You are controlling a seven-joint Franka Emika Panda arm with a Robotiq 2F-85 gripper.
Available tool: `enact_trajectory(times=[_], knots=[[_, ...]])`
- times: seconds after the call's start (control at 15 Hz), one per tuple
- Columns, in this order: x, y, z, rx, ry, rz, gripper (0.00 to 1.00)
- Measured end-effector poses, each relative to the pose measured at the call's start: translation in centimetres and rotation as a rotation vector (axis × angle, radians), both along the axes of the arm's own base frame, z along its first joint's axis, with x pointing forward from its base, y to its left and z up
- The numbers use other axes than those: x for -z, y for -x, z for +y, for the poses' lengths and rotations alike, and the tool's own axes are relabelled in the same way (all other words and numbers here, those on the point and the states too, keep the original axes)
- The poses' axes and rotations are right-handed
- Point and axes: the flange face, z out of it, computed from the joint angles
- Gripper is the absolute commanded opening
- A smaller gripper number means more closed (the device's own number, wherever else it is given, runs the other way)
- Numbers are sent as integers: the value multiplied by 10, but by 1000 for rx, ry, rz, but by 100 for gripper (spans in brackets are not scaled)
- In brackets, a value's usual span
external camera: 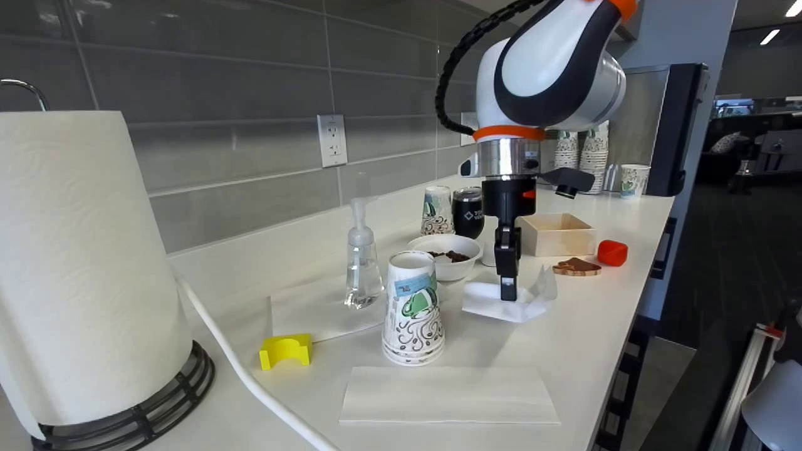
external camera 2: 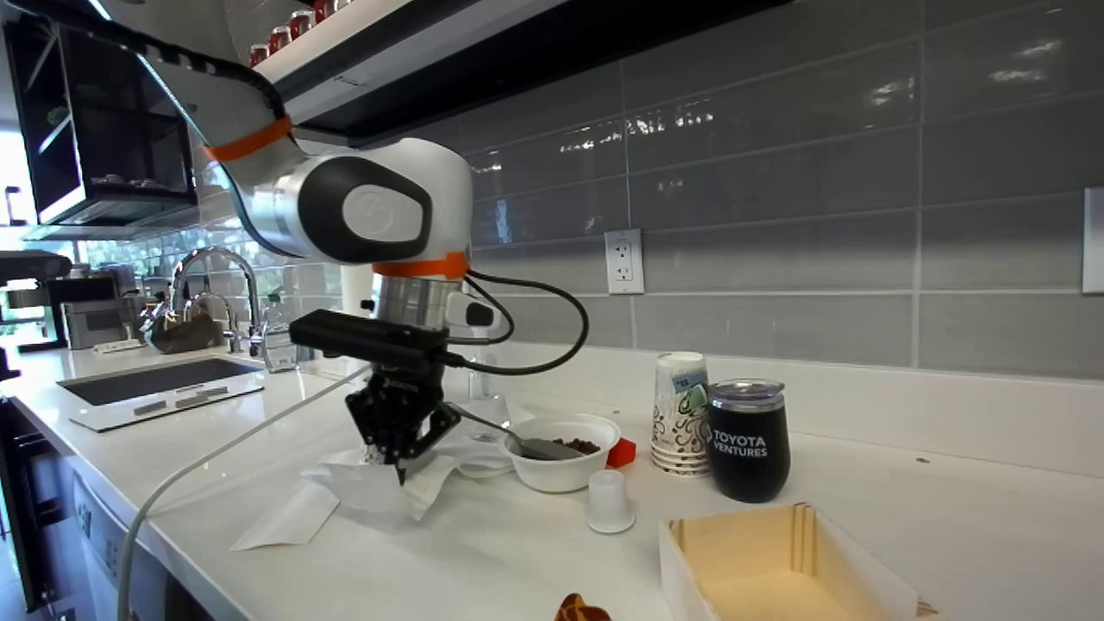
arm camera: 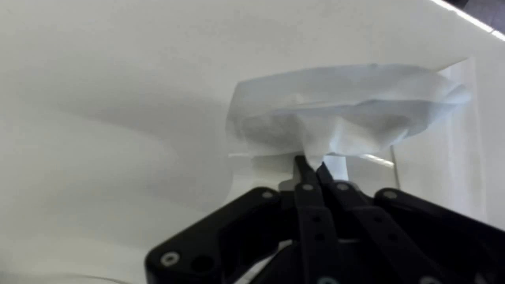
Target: Use the tissue to wipe the table
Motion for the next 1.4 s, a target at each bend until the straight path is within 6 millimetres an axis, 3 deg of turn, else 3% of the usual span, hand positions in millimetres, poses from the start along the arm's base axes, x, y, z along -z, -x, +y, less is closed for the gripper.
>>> enact_trajectory(times=[0.2,0.47,0.87,1.2,1.27,1.4], knots=[[-13,23,43,-132,7,-6,0],[-21,55,85,-276,22,-2,0],[-28,88,129,-389,-42,-30,0],[-22,100,156,-459,-90,-109,0],[-20,101,161,-469,-96,-131,27],[-14,102,169,-486,-108,-172,33]])
